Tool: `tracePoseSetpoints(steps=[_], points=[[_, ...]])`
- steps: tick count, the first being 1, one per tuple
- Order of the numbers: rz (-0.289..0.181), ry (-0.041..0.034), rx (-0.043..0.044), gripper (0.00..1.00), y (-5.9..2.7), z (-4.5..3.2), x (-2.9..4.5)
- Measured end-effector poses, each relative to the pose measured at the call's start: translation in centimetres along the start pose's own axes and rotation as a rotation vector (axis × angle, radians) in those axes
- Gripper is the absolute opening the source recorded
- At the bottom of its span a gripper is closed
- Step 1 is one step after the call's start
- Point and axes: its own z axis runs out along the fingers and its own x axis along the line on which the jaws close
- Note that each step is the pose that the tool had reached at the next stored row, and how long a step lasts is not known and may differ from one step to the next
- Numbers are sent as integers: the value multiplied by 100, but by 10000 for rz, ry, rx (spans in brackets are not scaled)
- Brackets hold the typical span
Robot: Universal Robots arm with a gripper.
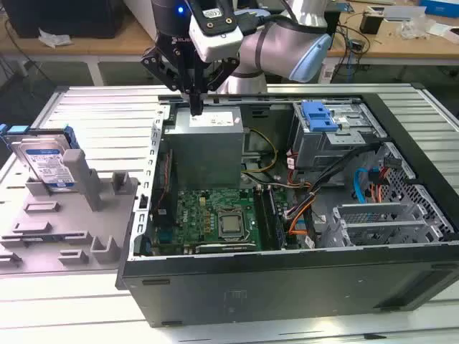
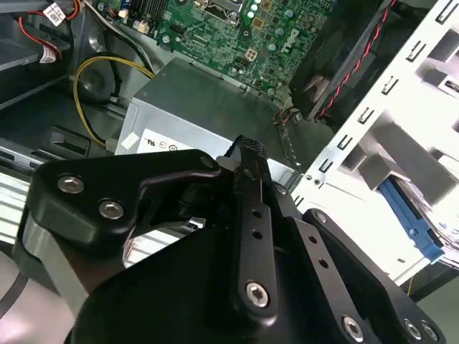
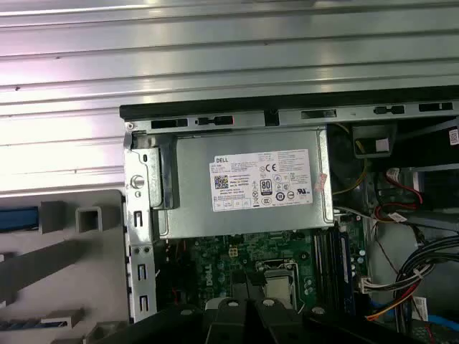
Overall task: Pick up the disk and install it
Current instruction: 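Reach for the disk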
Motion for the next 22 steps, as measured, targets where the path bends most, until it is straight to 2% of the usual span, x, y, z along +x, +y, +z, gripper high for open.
tracePoseSetpoints(steps=[14, 17, 19, 22], points=[[1, 0, 0, 11, 0, 1, 2], [13, 0, 1, 11, -5, 0, 92], [32, -1, 1, 11, -6, -2, 211], [52, -3, 1, 11, -5, -3, 309]])
